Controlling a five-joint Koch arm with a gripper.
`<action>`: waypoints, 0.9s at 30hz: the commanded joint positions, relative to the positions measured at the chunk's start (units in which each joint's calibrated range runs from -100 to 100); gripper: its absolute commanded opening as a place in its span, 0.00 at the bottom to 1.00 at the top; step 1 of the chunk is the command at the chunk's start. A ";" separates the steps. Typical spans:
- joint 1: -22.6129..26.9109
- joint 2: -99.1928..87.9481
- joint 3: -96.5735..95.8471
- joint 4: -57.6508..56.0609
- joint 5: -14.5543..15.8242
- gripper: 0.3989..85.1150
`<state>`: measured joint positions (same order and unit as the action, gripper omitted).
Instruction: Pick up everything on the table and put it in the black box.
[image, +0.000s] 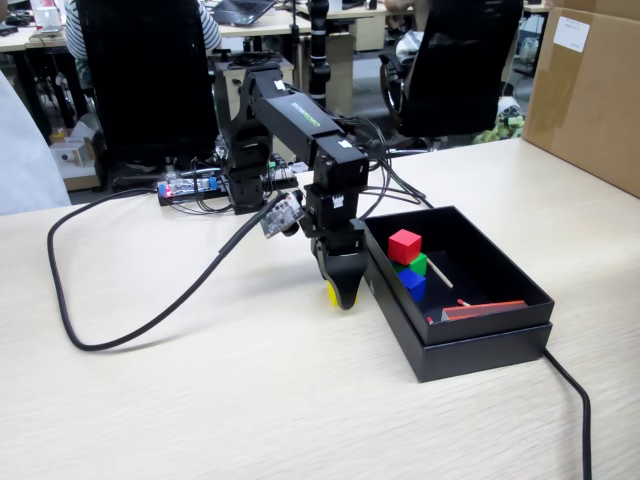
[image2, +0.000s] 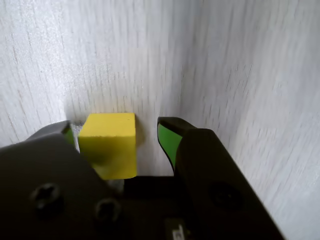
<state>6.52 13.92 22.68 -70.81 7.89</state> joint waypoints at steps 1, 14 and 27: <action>0.05 0.03 5.06 0.27 0.00 0.27; -0.78 -21.43 4.70 0.18 -0.39 0.12; 5.52 -10.07 29.90 0.18 -1.32 0.13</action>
<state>11.45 0.71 47.60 -71.12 6.76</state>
